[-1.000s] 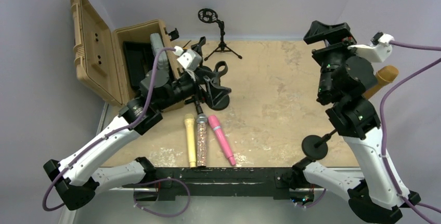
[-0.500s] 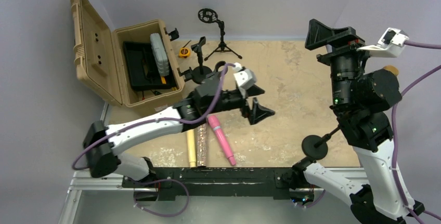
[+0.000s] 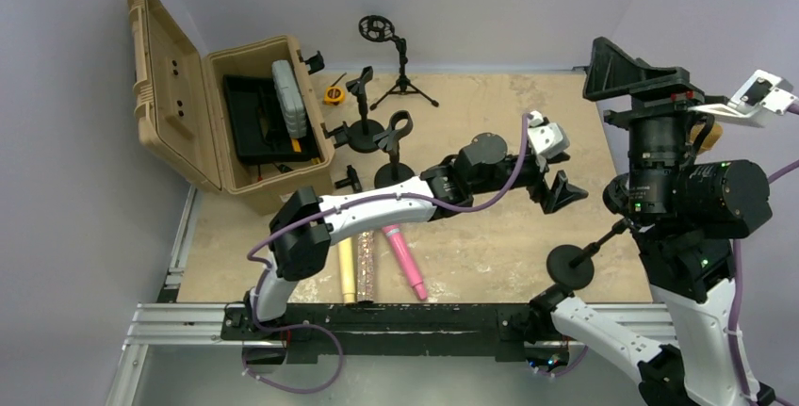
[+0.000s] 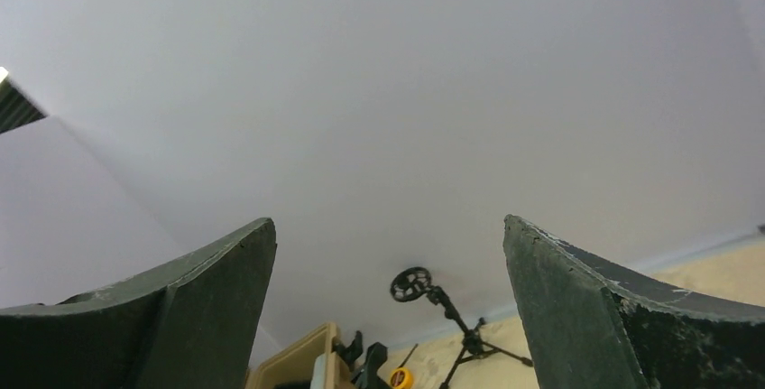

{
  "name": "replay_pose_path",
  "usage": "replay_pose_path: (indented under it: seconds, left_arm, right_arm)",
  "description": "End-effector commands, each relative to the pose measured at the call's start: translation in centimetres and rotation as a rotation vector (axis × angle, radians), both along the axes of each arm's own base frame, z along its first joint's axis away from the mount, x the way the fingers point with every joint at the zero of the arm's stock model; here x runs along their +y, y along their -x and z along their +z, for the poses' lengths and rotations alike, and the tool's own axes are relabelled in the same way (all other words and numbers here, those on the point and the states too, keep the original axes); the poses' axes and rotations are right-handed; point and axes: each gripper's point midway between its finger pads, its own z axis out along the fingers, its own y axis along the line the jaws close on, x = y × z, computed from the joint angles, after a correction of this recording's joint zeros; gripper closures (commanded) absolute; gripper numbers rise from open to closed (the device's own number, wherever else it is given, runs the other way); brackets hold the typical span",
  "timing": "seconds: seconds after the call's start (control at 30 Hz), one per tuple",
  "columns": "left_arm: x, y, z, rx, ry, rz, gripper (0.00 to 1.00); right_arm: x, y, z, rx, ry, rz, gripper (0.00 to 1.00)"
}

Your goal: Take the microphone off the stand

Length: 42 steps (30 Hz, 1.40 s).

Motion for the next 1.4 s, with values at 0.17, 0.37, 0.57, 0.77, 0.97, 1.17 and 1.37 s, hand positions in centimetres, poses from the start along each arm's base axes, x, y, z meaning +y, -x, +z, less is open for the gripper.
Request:
replay_pose_path:
  seconds: [0.17, 0.37, 0.57, 0.77, 0.97, 1.17, 1.37]
  left_arm:
    - [5.2, 1.1, 3.0, -0.022, -0.041, 0.134, 0.15]
    - [17.4, 0.3, 3.9, -0.007, -0.145, 0.416, 0.08]
    - [25.1, 2.7, 3.9, 0.024, -0.245, 0.448, 0.08]
    - [28.8, 6.1, 4.9, 0.023, -0.173, 0.352, 0.07]
    - [29.4, 7.0, 4.9, 0.000, -0.182, 0.310, 0.07]
    - [29.4, 7.5, 4.4, 0.025, -0.179, 0.287, 0.07]
    - [29.2, 8.1, 3.4, 0.042, -0.202, 0.253, 0.07]
  right_arm:
    - [-4.7, -2.2, -5.1, 0.228, -0.074, -0.319, 0.05]
    - [-4.5, -4.2, -9.2, 0.326, -0.053, -0.397, 0.04]
    - [-7.7, -3.2, -11.5, 0.404, -0.147, -0.609, 0.04]
    - [-11.5, -2.1, -10.3, 0.403, -0.188, -0.831, 0.07]
    - [-15.0, -1.0, -6.4, 0.361, -0.188, -1.032, 0.08]
    - [-18.0, 1.5, -6.8, 0.365, -0.191, -1.195, 0.08]
    - [-19.8, 4.7, -9.2, 0.410, -0.182, -1.325, 0.08]
